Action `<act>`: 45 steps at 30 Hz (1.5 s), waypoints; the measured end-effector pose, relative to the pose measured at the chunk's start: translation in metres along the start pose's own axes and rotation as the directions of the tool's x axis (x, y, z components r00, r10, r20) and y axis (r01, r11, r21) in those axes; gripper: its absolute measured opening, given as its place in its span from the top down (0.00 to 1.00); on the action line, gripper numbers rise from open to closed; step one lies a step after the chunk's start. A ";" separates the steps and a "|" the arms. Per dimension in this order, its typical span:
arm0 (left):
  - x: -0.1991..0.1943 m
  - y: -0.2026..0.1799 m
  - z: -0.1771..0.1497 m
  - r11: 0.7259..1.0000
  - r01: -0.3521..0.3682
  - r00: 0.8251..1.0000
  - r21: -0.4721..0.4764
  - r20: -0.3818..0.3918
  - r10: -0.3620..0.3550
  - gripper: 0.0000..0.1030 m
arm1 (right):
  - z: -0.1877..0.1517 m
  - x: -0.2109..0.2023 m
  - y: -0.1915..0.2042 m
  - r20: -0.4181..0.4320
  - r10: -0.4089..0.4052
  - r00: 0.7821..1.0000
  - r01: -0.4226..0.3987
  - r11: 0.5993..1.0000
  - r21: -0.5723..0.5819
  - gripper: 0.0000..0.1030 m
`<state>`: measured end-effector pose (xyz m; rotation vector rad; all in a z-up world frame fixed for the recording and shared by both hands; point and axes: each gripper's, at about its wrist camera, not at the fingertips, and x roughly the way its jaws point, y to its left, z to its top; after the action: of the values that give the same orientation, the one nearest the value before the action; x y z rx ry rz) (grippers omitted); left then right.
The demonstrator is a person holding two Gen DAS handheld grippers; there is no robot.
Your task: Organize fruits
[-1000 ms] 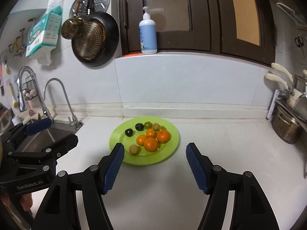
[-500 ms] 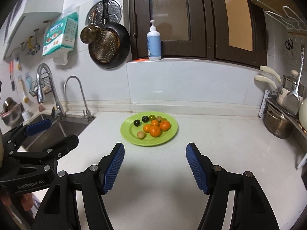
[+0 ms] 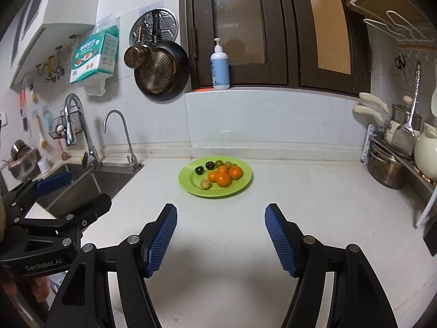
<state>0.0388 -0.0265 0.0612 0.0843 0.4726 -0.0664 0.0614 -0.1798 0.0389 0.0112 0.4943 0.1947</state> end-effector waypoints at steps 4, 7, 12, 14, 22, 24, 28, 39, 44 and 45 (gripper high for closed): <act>-0.007 0.000 -0.003 1.000 -0.007 1.000 -0.003 0.005 0.007 0.08 | -0.002 -0.008 0.002 0.008 -0.001 1.000 0.001 1.000 -0.007 0.35; -0.012 0.000 -0.004 1.000 -0.011 1.000 -0.004 0.006 0.011 0.08 | -0.002 -0.012 0.003 0.013 0.000 1.000 0.000 1.000 -0.007 0.35; -0.019 0.001 -0.007 1.000 -0.015 1.000 -0.007 0.010 0.015 0.06 | -0.003 -0.018 0.005 0.019 0.003 1.000 -0.002 1.000 -0.010 0.35; -0.022 0.001 -0.008 1.000 -0.017 1.000 -0.009 0.011 0.017 0.04 | -0.003 -0.020 0.006 0.022 0.005 1.000 -0.004 1.000 -0.011 0.35; -0.033 0.003 -0.010 0.999 -0.039 0.999 -0.010 0.027 0.039 0.00 | -0.005 -0.026 0.009 0.026 0.002 1.000 -0.001 1.000 -0.017 0.35; -0.035 0.003 -0.011 0.999 -0.042 0.999 -0.009 0.028 0.042 0.00 | -0.005 -0.027 0.009 0.026 0.001 1.000 -0.001 1.000 -0.018 0.35; -0.038 0.003 -0.012 0.999 -0.046 0.998 -0.011 0.031 0.046 0.00 | -0.005 -0.027 0.008 0.026 0.001 1.000 -0.001 1.000 -0.020 0.35; -0.045 0.003 -0.015 0.998 -0.056 0.998 -0.013 0.032 0.056 0.00 | -0.009 -0.033 0.009 0.029 0.004 1.000 -0.004 1.000 -0.021 0.35; -0.047 0.003 -0.016 0.998 -0.058 0.998 -0.013 0.029 0.059 0.00 | -0.012 -0.036 0.011 0.030 0.006 1.000 -0.005 1.000 -0.022 0.35; -0.047 0.004 -0.016 0.998 -0.058 0.998 -0.012 0.029 0.059 0.00 | -0.012 -0.037 0.011 0.030 0.007 1.000 -0.006 1.000 -0.022 0.35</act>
<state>-0.0099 -0.0192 0.0685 0.0859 0.4412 -0.0074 0.0216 -0.1762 0.0461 -0.0054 0.4620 0.2062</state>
